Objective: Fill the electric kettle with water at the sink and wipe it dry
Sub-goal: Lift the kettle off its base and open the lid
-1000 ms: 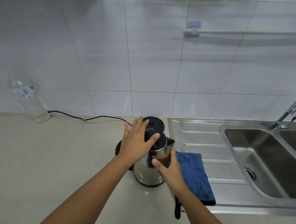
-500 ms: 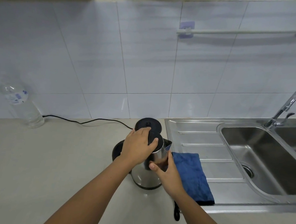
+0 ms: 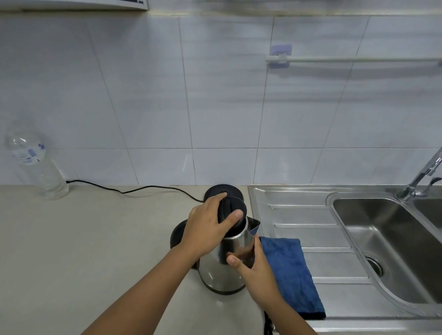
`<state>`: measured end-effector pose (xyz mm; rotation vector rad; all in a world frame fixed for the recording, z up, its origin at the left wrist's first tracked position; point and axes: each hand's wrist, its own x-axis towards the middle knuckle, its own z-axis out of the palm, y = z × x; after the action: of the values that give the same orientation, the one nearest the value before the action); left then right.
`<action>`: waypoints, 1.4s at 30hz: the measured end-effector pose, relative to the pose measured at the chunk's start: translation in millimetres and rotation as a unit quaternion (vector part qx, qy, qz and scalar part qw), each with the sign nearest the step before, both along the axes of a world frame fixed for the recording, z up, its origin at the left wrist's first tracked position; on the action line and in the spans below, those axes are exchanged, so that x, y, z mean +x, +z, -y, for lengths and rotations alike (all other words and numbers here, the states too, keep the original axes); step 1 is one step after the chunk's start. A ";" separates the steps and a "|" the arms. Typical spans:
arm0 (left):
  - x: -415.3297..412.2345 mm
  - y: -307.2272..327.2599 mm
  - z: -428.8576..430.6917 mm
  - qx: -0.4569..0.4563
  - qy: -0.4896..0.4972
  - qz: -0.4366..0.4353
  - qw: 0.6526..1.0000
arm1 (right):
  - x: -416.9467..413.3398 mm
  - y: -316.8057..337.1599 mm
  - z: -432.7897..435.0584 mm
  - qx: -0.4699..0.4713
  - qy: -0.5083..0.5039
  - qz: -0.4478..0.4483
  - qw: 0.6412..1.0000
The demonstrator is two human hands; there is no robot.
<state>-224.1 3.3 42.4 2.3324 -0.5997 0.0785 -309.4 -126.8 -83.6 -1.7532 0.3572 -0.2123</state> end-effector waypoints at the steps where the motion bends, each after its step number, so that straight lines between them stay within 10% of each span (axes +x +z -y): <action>1: -0.4 0.3 -0.5 0.010 0.004 -0.001 1.000 | 0.0 -0.2 0.0 -0.003 0.001 -0.001 1.000; 20: -14.7 31.5 -25.0 0.210 -0.072 0.312 0.924 | -8.8 18.6 0.1 -0.025 0.030 -0.010 0.999; 42: -42.1 -33.3 -58.2 -0.038 0.222 0.161 0.961 | -19.0 31.7 -1.5 -0.029 0.040 -0.021 0.999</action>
<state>-266.2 61.5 9.1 2.3527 -0.2071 0.6868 -328.4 -125.4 -51.9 -1.8266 0.3136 -0.1302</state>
